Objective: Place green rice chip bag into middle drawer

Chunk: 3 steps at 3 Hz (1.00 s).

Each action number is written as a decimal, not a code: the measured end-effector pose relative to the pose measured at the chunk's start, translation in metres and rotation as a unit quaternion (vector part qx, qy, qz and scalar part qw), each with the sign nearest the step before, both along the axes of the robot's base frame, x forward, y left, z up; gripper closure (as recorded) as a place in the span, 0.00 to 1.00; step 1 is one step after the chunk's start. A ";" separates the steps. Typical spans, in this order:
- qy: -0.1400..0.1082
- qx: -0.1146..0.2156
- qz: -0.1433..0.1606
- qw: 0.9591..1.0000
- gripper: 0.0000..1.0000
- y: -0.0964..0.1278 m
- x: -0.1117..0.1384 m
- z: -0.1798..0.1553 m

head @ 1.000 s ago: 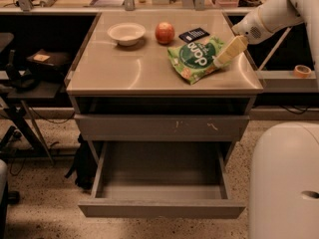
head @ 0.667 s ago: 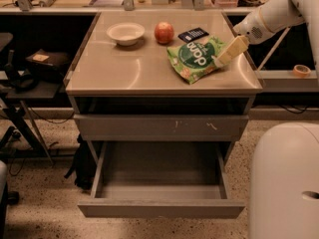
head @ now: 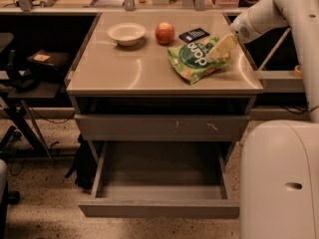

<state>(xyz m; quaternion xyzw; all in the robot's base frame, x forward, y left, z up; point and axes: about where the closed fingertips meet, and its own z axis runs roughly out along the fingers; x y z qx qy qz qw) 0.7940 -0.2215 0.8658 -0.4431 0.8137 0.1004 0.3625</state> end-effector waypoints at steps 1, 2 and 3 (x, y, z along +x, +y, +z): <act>-0.001 0.002 -0.003 1.000 0.00 0.000 0.002 -0.001; 0.014 0.003 0.011 1.000 0.00 0.006 -0.002 -0.010; 0.043 -0.017 0.051 0.998 0.00 0.024 -0.010 -0.033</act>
Offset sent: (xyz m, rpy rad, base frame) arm -0.0031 0.0002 -0.0098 0.0088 0.0603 0.0534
